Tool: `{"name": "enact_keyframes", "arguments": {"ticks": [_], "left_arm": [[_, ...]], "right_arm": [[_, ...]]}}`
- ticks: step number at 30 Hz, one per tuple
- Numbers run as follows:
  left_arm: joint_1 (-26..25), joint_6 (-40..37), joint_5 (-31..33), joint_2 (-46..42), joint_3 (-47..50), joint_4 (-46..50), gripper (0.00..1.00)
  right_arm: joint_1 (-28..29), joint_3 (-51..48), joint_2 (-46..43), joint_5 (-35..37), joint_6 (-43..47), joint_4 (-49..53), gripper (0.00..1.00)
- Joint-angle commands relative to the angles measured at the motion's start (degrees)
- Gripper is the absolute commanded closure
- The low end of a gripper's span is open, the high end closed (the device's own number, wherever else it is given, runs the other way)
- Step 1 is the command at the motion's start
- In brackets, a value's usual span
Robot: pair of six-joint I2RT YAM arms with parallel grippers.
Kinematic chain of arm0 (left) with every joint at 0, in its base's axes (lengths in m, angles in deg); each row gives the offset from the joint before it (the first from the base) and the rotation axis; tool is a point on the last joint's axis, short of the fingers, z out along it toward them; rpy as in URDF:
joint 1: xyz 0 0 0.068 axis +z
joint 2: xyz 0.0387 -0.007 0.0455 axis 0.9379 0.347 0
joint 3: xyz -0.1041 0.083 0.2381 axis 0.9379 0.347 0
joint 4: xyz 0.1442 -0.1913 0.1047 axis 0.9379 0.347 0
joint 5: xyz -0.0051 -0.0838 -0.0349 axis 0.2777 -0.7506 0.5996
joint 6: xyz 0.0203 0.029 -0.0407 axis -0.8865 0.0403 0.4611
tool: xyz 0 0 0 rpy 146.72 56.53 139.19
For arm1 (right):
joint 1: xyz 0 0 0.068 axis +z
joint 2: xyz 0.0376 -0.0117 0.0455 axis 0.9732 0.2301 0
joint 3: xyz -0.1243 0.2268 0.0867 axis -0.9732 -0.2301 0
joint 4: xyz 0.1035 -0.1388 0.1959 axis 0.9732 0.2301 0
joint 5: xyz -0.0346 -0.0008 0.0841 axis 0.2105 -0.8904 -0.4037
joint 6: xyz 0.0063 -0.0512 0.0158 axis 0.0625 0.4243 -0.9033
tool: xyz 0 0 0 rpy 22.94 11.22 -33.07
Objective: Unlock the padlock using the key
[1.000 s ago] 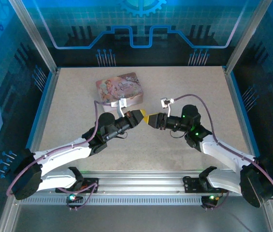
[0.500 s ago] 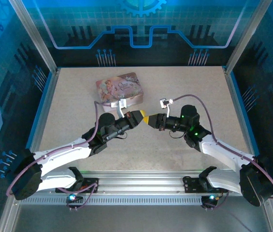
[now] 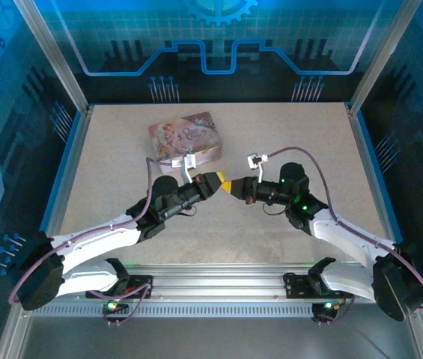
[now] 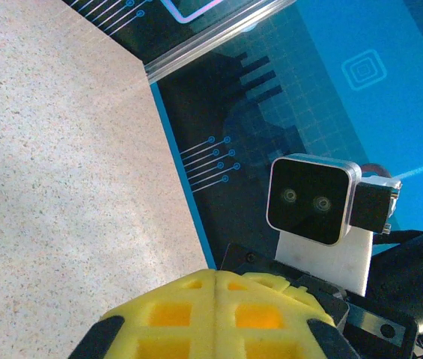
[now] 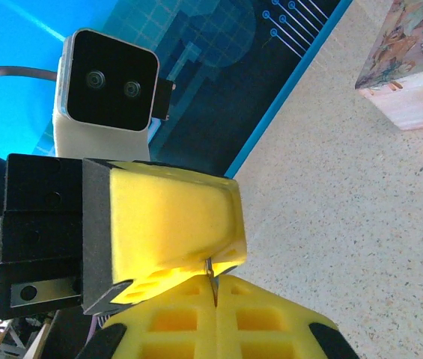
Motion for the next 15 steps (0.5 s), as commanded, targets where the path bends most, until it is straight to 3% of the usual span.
{"name": "enact_keyframes", "arguments": {"ticks": [1, 6, 11, 15], "left_arm": [[0.1, -2.1, 1.4, -2.4, 0.8, -1.3, 0.94], [1.4, -2.8, 1.0, -3.7, 0.5, 1.6, 0.69], [3.7, -5.7, 0.1, -5.8, -1.6, 10.2, 0.55], [6.1, -10.7, -0.2, -5.8, -6.1, 22.5, 0.48]], "right_arm": [[0.0, 0.5, -1.5, 1.6, 2.4, 4.4, 0.98], [-0.3, 0.4, -3.0, 2.7, 5.0, 9.1, 0.99], [-0.7, 0.2, -5.2, 3.6, 8.7, 15.2, 0.99], [-1.0, 0.4, -6.8, 5.1, 11.8, 20.4, 0.99]]}}
